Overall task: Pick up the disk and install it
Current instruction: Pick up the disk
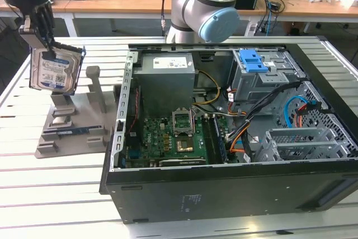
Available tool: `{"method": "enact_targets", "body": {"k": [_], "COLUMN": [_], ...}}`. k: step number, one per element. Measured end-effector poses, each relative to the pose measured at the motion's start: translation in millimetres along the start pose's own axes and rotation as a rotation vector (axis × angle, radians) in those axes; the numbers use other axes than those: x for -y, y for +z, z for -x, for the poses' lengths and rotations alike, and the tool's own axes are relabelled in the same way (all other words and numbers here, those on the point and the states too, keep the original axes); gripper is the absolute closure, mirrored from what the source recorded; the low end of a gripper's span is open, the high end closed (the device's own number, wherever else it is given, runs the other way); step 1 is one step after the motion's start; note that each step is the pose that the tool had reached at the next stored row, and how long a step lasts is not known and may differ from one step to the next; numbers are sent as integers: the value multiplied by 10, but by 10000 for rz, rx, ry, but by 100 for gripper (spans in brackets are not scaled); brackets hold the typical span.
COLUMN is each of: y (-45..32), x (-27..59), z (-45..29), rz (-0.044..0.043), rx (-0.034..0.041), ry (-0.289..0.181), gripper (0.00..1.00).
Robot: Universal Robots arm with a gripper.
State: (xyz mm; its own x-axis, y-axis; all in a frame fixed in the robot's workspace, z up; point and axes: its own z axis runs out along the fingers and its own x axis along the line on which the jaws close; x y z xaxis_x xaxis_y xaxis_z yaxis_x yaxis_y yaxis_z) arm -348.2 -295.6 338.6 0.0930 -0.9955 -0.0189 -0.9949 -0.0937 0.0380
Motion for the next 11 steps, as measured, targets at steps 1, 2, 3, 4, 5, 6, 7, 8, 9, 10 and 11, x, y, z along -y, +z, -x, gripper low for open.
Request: {"method": "enact_targets", "body": {"k": [1, 2, 3, 4, 5, 6, 7, 8, 9, 10, 11], "y": [-15, -26, -41, -54, -73, -91, -117, -136, -152, -174, -191], "x": [-1, -1, -2, -2, -3, -4, -5, -5, -6, -7, -7], "z": [0, 1, 1, 1, 2, 2, 3, 3, 3, 4, 4], "rz": [1, 0, 0, 0, 1, 1, 1, 1, 1, 1, 1], "rx": [0, -1, 0, 0, 0, 0, -1, 0, 0, 0, -1], "ry": [1, 1, 1, 1, 1, 1, 0, 0, 1, 1, 1], "gripper": [63, 63, 63, 63, 63, 63, 63, 63, 63, 63, 63]}}
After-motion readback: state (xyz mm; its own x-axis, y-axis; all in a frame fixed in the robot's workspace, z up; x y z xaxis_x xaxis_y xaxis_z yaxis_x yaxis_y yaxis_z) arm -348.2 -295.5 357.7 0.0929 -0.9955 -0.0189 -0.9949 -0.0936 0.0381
